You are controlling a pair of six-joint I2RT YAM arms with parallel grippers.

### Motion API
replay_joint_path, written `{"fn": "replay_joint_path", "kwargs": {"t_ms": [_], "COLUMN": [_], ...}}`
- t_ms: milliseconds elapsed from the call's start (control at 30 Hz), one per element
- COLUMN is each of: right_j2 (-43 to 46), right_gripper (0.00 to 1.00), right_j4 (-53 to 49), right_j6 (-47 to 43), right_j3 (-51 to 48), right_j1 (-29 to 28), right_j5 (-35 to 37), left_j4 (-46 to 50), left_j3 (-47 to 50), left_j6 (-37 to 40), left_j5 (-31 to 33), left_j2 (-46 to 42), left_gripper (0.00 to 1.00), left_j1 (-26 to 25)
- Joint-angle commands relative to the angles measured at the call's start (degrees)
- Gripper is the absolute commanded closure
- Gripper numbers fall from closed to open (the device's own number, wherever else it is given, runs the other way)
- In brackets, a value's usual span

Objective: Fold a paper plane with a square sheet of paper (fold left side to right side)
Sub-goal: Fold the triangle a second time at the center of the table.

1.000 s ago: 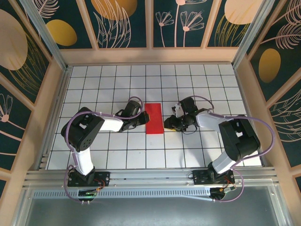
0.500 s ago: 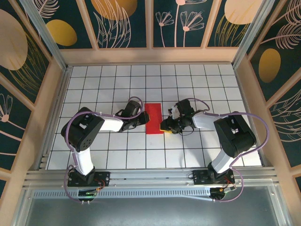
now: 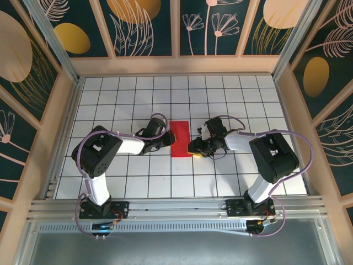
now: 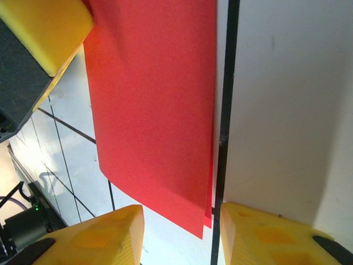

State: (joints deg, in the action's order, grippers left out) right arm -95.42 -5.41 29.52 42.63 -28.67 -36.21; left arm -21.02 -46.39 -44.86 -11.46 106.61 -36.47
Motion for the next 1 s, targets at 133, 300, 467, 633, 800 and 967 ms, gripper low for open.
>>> {"fn": "replay_joint_path", "kwargs": {"t_ms": [133, 300, 467, 633, 800, 967], "right_j2": [-0.40, -0.90, -1.37, -2.15, -3.16, -4.31], "right_gripper": [0.59, 0.61, 0.62, 0.61, 0.61, 0.61], "right_j4": [0.10, 2.63, 3.81, 4.29, 4.66, 6.21], "right_j6": [0.51, 1.86, 2.56, 2.64, 2.75, 3.10], "right_j3": [0.17, 0.06, 0.95, 2.01, 3.07, 3.96], "right_j1": [-0.44, -0.89, -0.92, -0.25, -0.11, 0.41], "right_j5": [-1.10, -3.22, -4.25, -4.55, -4.44, -4.99], "left_j4": [4.78, 4.67, 4.68, 4.67, 4.77, 4.54], "left_j3": [1.45, 1.57, 1.57, 1.48, 1.30, 1.47], "left_j6": [0.72, 0.64, 0.71, 0.71, 0.82, 0.82], "left_j5": [1.36, 1.20, 1.19, 1.10, 0.92, 0.90], "left_j2": [-0.01, -0.06, -0.09, 0.06, 0.09, 0.09], "left_gripper": [0.99, 0.99, 0.99, 0.99, 0.99, 0.99], "left_j1": [-0.38, -0.40, -0.38, -0.37, -0.36, -0.36]}}
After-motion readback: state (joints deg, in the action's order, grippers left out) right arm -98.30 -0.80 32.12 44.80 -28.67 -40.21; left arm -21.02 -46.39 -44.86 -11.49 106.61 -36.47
